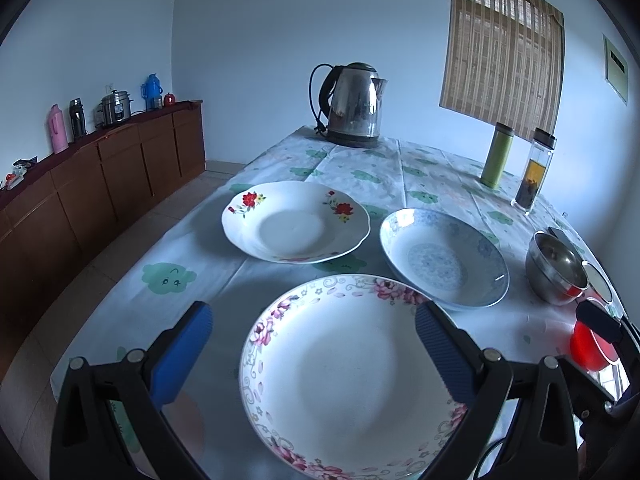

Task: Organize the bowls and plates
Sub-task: 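Move both tools toward the rim of the large pink-floral plate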

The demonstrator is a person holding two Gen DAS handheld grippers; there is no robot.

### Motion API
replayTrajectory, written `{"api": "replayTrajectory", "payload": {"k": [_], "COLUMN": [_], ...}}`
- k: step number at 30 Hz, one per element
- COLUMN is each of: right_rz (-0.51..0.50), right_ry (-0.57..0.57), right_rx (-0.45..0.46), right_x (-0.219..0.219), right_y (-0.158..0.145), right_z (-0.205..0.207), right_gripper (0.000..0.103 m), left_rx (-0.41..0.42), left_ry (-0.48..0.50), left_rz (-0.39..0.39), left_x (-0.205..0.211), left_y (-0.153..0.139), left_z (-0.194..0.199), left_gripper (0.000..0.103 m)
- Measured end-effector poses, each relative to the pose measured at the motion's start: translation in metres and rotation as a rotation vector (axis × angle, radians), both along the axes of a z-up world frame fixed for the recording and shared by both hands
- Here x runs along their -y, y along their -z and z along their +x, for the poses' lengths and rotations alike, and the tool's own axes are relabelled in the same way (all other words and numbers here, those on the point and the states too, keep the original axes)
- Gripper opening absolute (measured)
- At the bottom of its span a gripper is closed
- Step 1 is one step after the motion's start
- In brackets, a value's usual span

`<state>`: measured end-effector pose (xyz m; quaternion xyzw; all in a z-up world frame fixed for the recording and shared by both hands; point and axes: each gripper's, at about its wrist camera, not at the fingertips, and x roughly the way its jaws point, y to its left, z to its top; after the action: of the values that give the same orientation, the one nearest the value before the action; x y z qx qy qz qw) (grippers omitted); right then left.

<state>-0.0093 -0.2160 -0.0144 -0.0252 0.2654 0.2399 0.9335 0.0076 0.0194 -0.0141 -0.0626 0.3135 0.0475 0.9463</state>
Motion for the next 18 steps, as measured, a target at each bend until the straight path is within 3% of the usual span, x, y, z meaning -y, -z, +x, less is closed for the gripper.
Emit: {"api": "replayTrajectory", "payload": {"k": [18], "right_rz": [-0.025], "right_ry": [0.048], "right_rx": [-0.027], "right_x": [-0.001], "right_y": [0.009], "right_z": [0.010], "right_gripper": [0.102], "left_rx": [-0.022], "left_ry": [-0.020], "left_rz": [-0.015], "left_x": [-0.015], "left_y": [0.011], "left_z": [0.006], "left_gripper": [0.103]}}
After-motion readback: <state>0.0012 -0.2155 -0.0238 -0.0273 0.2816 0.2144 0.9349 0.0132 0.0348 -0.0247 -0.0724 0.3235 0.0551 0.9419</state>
